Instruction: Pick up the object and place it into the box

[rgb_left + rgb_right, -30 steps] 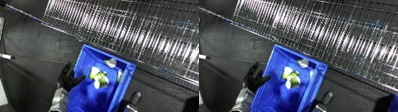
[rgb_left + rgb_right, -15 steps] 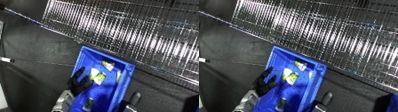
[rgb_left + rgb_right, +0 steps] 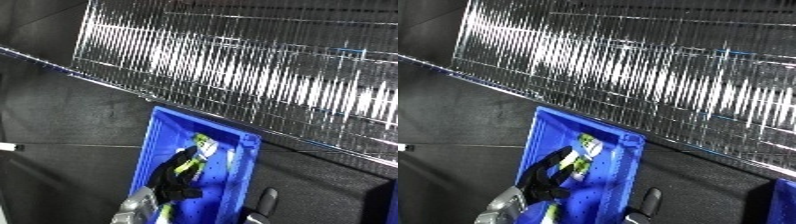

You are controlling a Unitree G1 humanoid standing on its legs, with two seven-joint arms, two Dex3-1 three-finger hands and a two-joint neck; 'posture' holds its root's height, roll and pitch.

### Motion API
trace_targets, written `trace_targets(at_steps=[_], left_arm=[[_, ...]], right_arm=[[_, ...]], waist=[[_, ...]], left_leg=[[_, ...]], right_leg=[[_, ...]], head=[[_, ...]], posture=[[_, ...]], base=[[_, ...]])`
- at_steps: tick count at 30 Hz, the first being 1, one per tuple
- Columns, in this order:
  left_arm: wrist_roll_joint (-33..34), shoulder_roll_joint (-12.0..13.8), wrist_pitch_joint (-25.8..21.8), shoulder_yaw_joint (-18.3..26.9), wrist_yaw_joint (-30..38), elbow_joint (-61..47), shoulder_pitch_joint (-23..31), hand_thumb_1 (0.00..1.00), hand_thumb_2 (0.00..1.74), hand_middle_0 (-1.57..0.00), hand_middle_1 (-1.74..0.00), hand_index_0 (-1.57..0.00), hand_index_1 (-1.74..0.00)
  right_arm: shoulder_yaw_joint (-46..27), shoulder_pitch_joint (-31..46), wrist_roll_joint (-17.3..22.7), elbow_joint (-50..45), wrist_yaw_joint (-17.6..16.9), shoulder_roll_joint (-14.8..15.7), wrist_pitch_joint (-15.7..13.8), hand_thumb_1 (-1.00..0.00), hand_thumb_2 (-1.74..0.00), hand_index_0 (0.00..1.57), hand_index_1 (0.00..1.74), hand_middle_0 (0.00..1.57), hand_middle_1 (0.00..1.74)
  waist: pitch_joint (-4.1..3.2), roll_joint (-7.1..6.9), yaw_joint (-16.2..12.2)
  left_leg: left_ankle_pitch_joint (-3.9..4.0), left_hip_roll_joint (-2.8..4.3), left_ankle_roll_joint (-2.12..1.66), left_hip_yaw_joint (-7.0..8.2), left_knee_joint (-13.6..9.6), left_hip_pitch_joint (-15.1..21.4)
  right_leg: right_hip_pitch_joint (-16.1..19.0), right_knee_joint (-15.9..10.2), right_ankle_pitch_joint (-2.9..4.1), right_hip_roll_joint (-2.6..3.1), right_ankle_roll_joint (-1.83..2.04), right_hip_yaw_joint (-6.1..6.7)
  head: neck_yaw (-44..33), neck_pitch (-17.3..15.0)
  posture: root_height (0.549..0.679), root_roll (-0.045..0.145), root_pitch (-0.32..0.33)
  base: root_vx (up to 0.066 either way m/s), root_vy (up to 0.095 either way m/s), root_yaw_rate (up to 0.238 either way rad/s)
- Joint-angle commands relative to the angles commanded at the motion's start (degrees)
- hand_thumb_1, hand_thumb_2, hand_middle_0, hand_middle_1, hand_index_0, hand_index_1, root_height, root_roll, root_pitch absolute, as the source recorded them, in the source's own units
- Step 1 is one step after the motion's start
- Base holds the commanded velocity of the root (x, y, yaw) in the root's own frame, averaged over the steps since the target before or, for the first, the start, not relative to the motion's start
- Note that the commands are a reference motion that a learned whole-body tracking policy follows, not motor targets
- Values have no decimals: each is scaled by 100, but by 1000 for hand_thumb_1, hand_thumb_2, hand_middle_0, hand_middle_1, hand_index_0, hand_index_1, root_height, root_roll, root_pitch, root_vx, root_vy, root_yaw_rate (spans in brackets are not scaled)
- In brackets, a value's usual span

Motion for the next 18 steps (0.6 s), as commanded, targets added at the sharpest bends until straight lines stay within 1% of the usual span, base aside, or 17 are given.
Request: trace_targets(at_steps=[3,5,8,12,15,18], left_arm=[[45,-109,26,-133,64,-89,12,0,0,0,0,0,0],[54,-190,31,-199,84,-134,28,0,0,0,0,0,0],[62,-300,24,-296,120,-201,61,0,0,0,0,0,0],[32,-391,10,-444,188,-290,62,0,0,0,0,0,0],[62,-431,8,-551,280,-342,52,0,0,0,0,0,0],[195,-448,-7,-627,485,-359,45,0,0,0,0,0,0]], right_arm=[[-42,-177,-57,19,-77,-74,103,0,0,0,0,0,0],[-76,-262,-107,60,-95,-116,135,0,0,0,0,0,0],[-143,-328,-160,127,-102,-168,130,0,0,0,0,0,0],[-251,-360,-89,162,-132,-241,48,0,0,0,0,0,0],[-309,-364,-133,174,-132,-284,36,0,0,0,0,0,0],[-329,-356,-266,196,-178,-311,82,0,0,0,0,0,0]], waist=[[0,120,-67],[0,197,-99],[0,295,-142],[0,370,-227],[0,394,-295],[0,399,-344]], left_leg=[[19,6,-6,53,-11,33],[41,14,-14,80,-42,67],[79,28,-27,111,-110,138],[110,32,-33,146,-176,208],[106,33,-34,168,-193,244],[77,29,-27,187,-169,274]], right_leg=[[-14,-67,82,12,25,65],[-12,-87,113,5,38,94],[8,-86,140,-17,54,116],[6,-57,165,-32,60,150],[1,-36,171,-29,57,185],[5,-25,183,-26,56,213]], head=[[570,-15],[971,-57],[1494,-105],[2042,-195],[2446,-208],[2758,-196]], posture=[[648,30,56],[648,31,54],[648,33,48],[648,35,41],[648,37,37],[648,39,33]], base=[[-60,40,-173],[-49,46,-170],[-26,46,-150],[-10,43,-147],[1,28,-83],[11,17,-75]])
